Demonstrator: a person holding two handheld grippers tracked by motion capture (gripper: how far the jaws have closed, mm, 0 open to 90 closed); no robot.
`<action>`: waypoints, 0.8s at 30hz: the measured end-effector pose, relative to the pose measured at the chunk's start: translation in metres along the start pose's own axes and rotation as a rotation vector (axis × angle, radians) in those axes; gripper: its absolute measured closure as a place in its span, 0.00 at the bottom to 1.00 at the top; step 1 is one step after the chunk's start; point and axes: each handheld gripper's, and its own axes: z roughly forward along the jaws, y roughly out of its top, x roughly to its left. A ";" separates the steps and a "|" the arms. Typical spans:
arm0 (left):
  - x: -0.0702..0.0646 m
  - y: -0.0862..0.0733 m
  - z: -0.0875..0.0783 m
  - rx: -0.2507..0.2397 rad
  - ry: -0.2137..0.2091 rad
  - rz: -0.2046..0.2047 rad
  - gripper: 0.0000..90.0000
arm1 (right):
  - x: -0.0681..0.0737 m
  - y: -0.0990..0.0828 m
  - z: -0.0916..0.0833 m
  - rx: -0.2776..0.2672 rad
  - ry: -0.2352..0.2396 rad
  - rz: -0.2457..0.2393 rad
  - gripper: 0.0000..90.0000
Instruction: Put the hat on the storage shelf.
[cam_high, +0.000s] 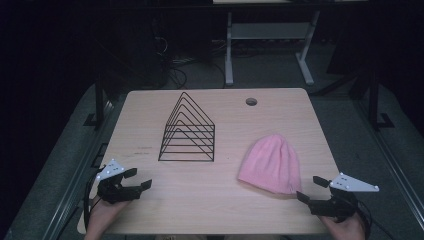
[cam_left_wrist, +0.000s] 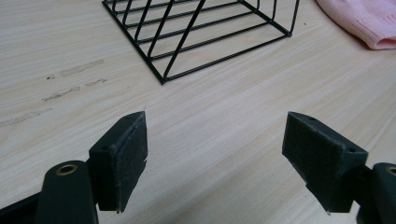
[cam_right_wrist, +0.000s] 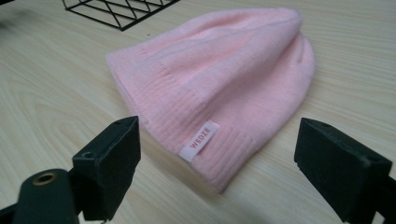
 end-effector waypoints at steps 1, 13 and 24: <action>0.000 0.000 0.000 0.002 0.004 0.000 0.24 | 0.000 0.001 0.001 0.004 0.008 -0.005 0.16; 0.003 -0.002 -0.001 0.011 0.017 0.006 0.24 | -0.001 0.028 0.017 0.040 0.070 -0.048 0.16; 0.007 -0.002 -0.003 0.002 0.018 -0.006 0.24 | -0.010 0.069 0.041 0.099 0.103 -0.067 0.16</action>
